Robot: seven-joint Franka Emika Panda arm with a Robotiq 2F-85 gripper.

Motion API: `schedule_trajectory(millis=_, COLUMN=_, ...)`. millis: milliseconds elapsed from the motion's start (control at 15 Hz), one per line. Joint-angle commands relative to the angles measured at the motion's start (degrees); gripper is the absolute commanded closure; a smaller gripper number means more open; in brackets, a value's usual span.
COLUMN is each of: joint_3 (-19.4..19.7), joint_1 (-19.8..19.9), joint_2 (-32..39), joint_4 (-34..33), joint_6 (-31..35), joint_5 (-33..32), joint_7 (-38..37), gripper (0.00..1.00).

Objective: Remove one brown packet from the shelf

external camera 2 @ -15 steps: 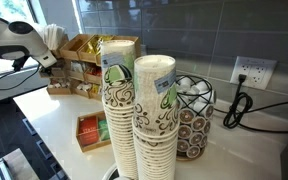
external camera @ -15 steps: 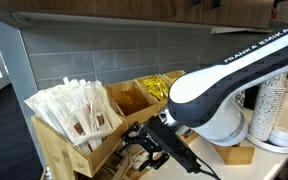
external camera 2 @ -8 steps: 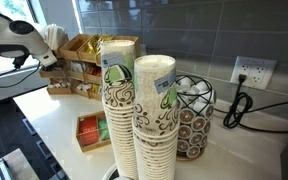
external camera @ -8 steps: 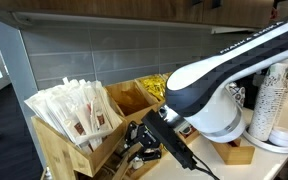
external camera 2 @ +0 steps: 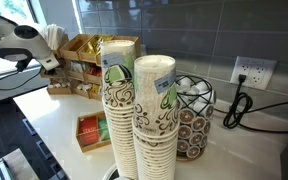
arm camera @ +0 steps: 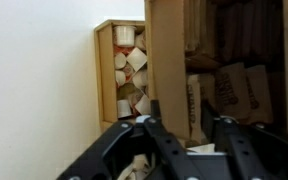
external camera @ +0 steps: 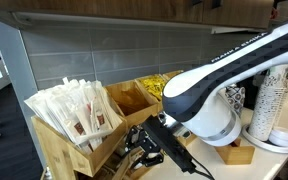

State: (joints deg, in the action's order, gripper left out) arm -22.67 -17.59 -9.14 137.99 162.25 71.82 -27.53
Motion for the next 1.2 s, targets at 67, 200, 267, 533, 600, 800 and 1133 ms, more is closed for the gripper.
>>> schedule_trajectory(millis=67, joint_3=0.7, joint_1=-0.8, joint_2=0.6, joint_4=-0.5, joint_6=1.3, joint_5=3.4, joint_7=2.9, gripper=0.98)
schedule_trajectory(millis=200, joint_3=0.4, joint_1=-0.5, joint_2=0.6, joint_4=-0.7, joint_6=1.6, joint_5=4.9, joint_7=4.1, gripper=1.00)
schedule_trajectory(millis=267, joint_3=0.4, joint_1=-0.5, joint_2=0.5, joint_4=-0.9, joint_6=1.8, joint_5=5.9, joint_7=5.0, gripper=1.00)
schedule_trajectory(millis=533, joint_3=0.4, joint_1=-0.4, joint_2=0.1, joint_4=-1.3, joint_6=1.8, joint_5=9.4, joint_7=8.2, gripper=1.00)
schedule_trajectory(millis=600, joint_3=0.6, joint_1=-0.3, joint_2=-0.6, joint_4=-1.0, joint_6=1.3, joint_5=9.7, joint_7=9.1, gripper=1.00)
schedule_trajectory(millis=800, joint_3=1.1, joint_1=0.1, joint_2=-3.4, joint_4=0.2, joint_6=0.4, joint_5=9.4, joint_7=11.3, gripper=1.00)
schedule_trajectory(millis=1133, joint_3=3.0, joint_1=0.3, joint_2=-9.7, joint_4=3.1, joint_6=-3.7, joint_5=5.0, joint_7=13.7, gripper=1.00)
